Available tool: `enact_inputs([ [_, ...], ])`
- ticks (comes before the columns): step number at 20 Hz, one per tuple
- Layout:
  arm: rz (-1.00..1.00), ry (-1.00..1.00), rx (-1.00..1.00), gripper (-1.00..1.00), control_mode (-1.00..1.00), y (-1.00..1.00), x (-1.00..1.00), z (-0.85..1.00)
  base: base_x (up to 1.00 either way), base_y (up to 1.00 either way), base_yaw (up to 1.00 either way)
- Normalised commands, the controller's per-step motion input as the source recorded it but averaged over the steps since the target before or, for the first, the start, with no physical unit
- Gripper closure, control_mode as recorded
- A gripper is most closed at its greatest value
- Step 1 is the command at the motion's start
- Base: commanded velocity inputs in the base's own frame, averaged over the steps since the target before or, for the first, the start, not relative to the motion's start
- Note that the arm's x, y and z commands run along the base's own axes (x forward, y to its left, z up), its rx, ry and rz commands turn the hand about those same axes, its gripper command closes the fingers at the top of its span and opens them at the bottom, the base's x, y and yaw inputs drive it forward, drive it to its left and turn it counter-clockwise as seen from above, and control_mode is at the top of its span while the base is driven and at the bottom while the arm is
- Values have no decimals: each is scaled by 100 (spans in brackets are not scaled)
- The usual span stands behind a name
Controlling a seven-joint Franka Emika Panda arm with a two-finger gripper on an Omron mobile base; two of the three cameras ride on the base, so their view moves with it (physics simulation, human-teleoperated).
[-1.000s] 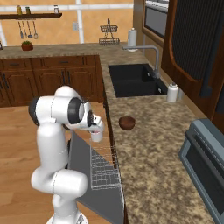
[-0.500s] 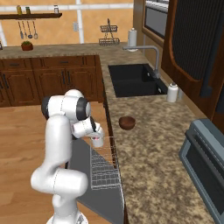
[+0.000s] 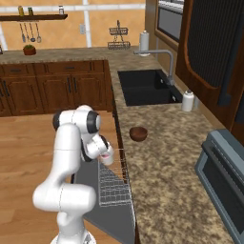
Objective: Pick up the cup and bowl from the counter, place them in the dishwasher, and close the dishwasher door.
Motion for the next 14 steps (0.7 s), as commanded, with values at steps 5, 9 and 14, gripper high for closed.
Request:
enact_inputs([
  [5, 0, 1, 0, 100, -100, 0, 46, -47, 0, 0, 0],
  [9, 0, 5, 0, 100, -100, 0, 51, -59, 0, 0, 0],
  [14, 0, 20, 2, 100, -100, 0, 37, -78, 0, 0, 0],
])
